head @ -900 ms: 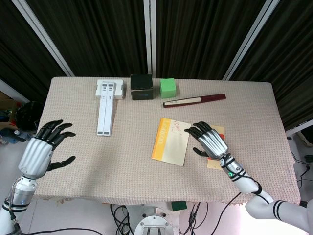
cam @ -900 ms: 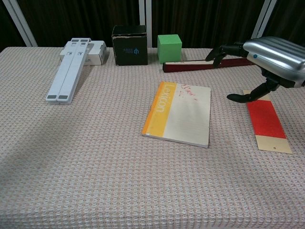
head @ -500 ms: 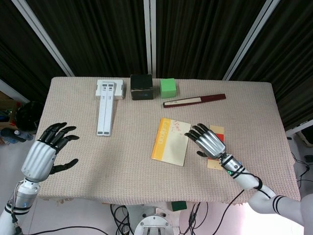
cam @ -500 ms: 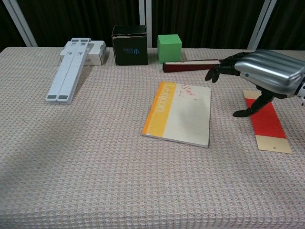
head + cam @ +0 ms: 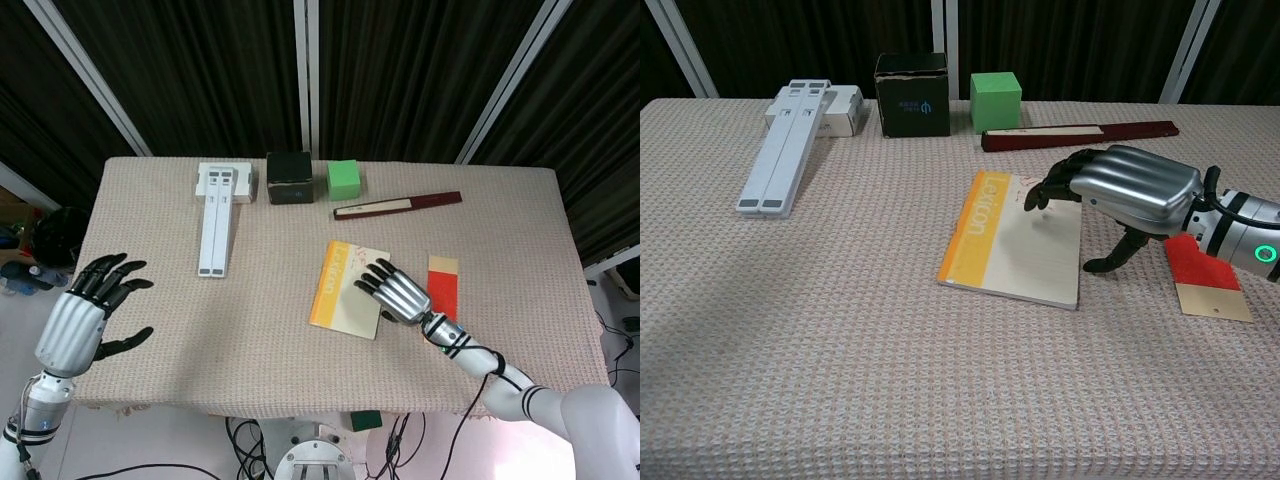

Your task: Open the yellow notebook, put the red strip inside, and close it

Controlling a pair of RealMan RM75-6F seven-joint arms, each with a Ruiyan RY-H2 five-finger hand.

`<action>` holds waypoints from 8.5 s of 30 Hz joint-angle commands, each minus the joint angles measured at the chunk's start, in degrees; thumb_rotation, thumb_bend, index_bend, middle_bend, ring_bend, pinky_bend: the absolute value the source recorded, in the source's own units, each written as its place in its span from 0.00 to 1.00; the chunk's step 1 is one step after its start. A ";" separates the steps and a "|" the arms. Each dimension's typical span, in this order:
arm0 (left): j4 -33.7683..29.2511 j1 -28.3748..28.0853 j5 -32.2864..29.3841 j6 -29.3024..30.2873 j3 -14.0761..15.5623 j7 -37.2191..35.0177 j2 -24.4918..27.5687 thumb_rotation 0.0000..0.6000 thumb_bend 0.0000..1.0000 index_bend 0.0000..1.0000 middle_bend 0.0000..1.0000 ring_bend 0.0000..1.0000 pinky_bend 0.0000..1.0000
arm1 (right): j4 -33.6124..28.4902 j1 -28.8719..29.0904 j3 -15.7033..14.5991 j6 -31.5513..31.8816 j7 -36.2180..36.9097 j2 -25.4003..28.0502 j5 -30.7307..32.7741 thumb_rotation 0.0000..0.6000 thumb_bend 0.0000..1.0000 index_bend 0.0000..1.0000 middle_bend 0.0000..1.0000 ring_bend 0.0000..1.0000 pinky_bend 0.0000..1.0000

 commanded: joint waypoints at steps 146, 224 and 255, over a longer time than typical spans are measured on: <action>-1.02 3.00 3.22 1.89 2.50 0.25 2.06 1.00 0.03 0.36 0.22 0.13 0.18 | 31.84 2.27 -5.38 18.64 10.40 -19.04 -0.54 1.00 0.46 0.68 0.44 0.26 0.19; -3.77 1.89 2.39 -1.01 1.60 3.58 1.85 1.00 0.03 0.36 0.22 0.13 0.18 | -13.88 7.73 -5.73 16.74 -1.85 17.96 -0.36 1.00 0.15 0.19 0.23 0.04 0.03; -6.55 1.55 3.31 -1.54 1.80 6.83 1.47 1.00 0.03 0.36 0.22 0.13 0.18 | 14.45 -5.42 -14.73 14.19 8.29 11.00 -9.22 1.00 0.15 0.22 0.18 0.01 0.00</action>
